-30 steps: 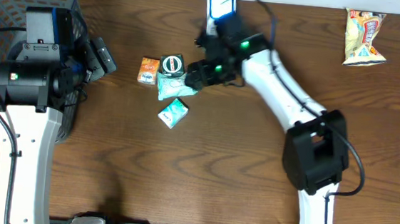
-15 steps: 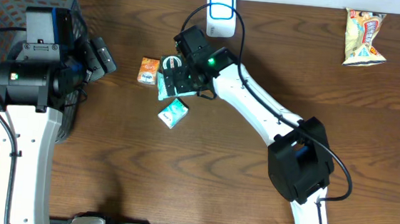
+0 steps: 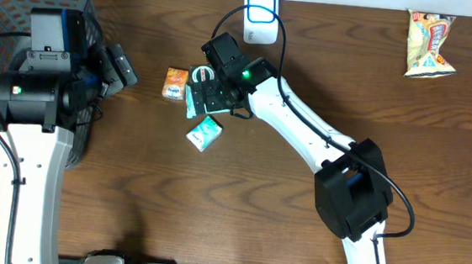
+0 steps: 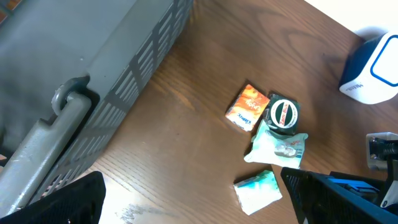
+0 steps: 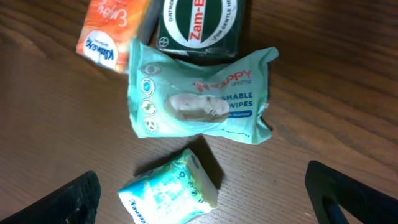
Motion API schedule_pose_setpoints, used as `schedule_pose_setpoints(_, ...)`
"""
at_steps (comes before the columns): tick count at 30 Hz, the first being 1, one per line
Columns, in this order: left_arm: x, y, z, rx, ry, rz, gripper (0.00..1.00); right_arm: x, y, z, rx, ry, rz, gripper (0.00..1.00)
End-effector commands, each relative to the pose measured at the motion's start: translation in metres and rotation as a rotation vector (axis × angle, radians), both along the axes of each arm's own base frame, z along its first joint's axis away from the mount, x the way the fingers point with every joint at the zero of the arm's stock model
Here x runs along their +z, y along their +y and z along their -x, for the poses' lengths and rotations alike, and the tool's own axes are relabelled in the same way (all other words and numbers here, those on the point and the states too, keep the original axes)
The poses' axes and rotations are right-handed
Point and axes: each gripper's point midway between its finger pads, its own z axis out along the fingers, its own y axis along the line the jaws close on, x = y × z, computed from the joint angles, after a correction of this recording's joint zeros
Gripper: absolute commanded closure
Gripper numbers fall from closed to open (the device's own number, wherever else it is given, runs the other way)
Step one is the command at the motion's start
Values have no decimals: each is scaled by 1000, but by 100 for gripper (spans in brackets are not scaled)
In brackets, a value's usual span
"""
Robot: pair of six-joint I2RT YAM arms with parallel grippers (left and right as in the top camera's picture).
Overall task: Scan the item barcode
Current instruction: 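Reach the right gripper to the light-blue wipes pack beside the tin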
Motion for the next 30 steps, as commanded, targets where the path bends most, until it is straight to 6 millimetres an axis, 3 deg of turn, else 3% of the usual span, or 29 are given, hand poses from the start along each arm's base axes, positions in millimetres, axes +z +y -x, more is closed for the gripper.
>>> schedule_pose_setpoints(1,2,2,2,15,-5,0,2,-3,-8,-5,-37,-29,45,6)
schedule_pose_setpoints(3,2,2,2,15,-5,0,2,-4,-9,-7,-42,-37,54,9)
schedule_pose_setpoints(10,2,2,1,15,-5,0,2,-12,-7,-10,-44,-36,52,36)
schedule_pose_setpoints(18,2,2,2,15,-5,0,2,-21,17,-26,-46,-94,-14,66)
schedule_pose_setpoints(25,2,2,2,15,-5,0,2,-51,19,-29,-129,-44,-26,73)
schedule_pose_setpoints(30,2,2,2,15,-5,0,2,-68,-1,-21,-152,-8,72,77)
